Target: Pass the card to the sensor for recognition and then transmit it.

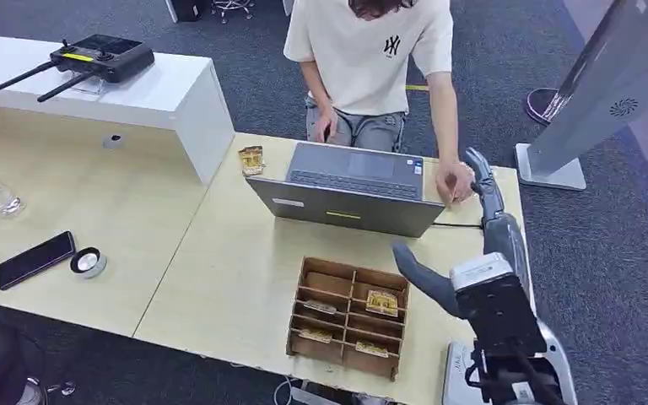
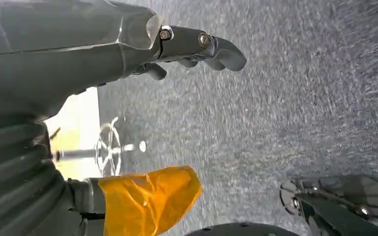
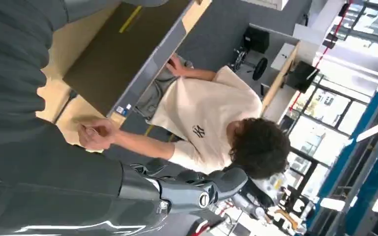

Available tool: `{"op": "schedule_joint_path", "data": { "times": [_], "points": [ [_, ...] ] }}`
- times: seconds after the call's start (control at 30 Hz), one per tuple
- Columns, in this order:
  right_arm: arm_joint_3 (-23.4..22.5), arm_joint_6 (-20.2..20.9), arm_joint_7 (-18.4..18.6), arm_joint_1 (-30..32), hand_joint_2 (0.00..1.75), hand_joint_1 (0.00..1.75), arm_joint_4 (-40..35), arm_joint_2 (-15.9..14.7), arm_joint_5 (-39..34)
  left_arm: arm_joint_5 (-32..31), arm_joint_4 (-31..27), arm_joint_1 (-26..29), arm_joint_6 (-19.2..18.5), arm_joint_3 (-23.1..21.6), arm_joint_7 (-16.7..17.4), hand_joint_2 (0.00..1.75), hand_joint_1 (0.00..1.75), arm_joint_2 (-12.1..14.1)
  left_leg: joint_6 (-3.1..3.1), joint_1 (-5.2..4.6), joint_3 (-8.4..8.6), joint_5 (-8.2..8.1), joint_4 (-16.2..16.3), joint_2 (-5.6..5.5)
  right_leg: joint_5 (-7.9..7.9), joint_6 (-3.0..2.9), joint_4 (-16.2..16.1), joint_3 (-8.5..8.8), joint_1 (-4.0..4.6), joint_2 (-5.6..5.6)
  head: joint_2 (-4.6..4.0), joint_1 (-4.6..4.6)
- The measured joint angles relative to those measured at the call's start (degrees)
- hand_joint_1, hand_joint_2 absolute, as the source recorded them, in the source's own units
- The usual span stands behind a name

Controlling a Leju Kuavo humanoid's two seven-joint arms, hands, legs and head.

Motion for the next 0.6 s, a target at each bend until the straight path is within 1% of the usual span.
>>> {"op": "schedule_joint_path", "data": {
  "times": [0.03,0.07,0.23,0.37,0.4,0.5,0.6],
  "points": [
    [-0.02,0.0,-0.37,0.71,0.0,0.0,-0.35,-0.48,-0.9,0.74,0.0,0.05,-0.02,0.11,0.02,1.75,0.0,-0.09,0.0,0.0,0.0,0.0,0.0,0.0,0.0,0.0,0.0,0.0,0.0,0.0,0.0,0.0],
    [-0.02,-0.02,-0.66,1.44,0.0,0.0,-0.63,-0.87,-1.57,1.31,0.0,0.09,-0.02,0.18,0.04,0.0,0.0,-0.13,0.0,0.0,0.0,0.0,0.0,0.0,0.0,0.0,0.0,0.0,0.0,0.0,0.0,0.0],
    [-0.39,-0.44,-1.92,5.4,0.0,0.0,-1.75,-3.04,-5.0,3.36,0.0,0.17,0.18,0.42,0.17,0.0,0.0,-0.2,0.03,-0.01,-0.01,-0.02,0.0,0.0,0.0,0.01,-0.01,0.01,-0.01,0.0,0.0,0.0],
    [-0.46,-0.83,-2.45,7.19,0.0,0.0,-2.23,-4.32,-5.74,3.95,0.0,0.18,0.52,0.51,0.17,0.0,0.0,-0.22,0.03,-0.01,0.01,-0.02,0.0,0.01,0.0,0.01,-0.02,0.0,0.0,0.0,0.0,0.0],
    [-0.5,-1.05,-2.49,7.66,1.75,0.0,-2.36,-4.57,-5.99,4.26,0.02,0.17,0.7,0.53,0.17,0.0,0.0,-0.24,0.03,0.0,0.01,-0.02,0.0,0.01,0.0,0.01,-0.02,0.0,0.0,0.0,0.0,0.0],
    [-1.27,-2.17,-3.83,10.53,1.75,0.0,-3.19,-5.81,-7.56,5.2,0.02,0.24,1.44,0.77,0.28,0.0,0.0,-0.24,0.03,0.0,-0.01,-0.02,0.0,-0.03,-0.01,0.01,-0.02,0.01,0.0,-0.06,0.0,0.0],
    [-2.25,-3.71,-5.83,14.38,1.75,0.0,-4.52,-7.6,-8.65,7.16,0.02,0.39,2.19,0.86,1.16,0.0,0.0,-0.28,0.01,-0.01,-0.03,-0.06,0.0,-0.04,-0.02,0.02,-0.02,0.01,0.0,-0.06,0.0,0.0]
  ]
}}
